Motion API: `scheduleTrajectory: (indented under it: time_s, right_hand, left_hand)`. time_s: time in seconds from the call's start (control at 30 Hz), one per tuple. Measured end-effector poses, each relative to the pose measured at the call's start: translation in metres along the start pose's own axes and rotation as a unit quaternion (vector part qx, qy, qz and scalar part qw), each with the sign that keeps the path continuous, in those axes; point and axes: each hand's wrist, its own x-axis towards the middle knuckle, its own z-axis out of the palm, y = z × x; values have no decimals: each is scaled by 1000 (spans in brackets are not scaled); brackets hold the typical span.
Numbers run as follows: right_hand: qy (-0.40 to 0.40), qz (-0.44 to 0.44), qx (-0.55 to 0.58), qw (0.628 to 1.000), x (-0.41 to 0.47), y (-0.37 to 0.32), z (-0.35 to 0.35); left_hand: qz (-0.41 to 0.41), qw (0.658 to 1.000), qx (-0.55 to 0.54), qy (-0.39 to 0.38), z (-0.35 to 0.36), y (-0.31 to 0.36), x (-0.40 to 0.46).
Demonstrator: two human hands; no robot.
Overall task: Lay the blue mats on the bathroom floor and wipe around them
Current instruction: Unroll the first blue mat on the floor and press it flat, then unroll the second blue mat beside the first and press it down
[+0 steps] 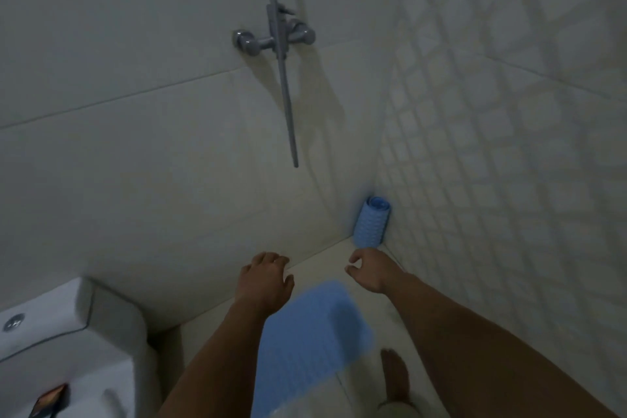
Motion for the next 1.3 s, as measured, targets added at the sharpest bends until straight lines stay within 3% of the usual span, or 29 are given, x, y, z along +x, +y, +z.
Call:
scheduleTrajectory:
  time_s: [0.17,0.33,0.47,0.63,0.77,0.83,0.93,1.03,1.2,1.3]
  right_hand:
    - [-16,60,39,997,73,69,-19]
    - [-81,117,54,988,181,159,-28]
    - [-105,148,22,983,315,251,-23]
    - [-87,100,-64,989,503,337,-13]
    - [-21,14,-88,996,616,359,7]
    - [-23,-15,-132,991,655,373,24]
    - [-33,-23,-173,984,681,393,52]
    - [10,-52,-131,990,675,406,70]
    - [16,-116,-54,992,623,401,84]
    - [-5,-123,-40,992,576,376,81]
  left_hand:
    - [6,998,-1,-65,29,43,95]
    - [26,987,-4,-160,88,106,218]
    - [36,981,-22,-190,166,156,375]
    - [48,987,-36,-150,272,212,564]
    - [44,992,-29,-115,336,229,663]
    - [38,992,-43,-115,360,231,697]
    - [50,989,-44,-131,387,232,716]
    - [57,996,-15,-60,406,231,698]
    - [12,999,12,-34,413,214,635]
    - [37,996,79,-34,386,197,587]
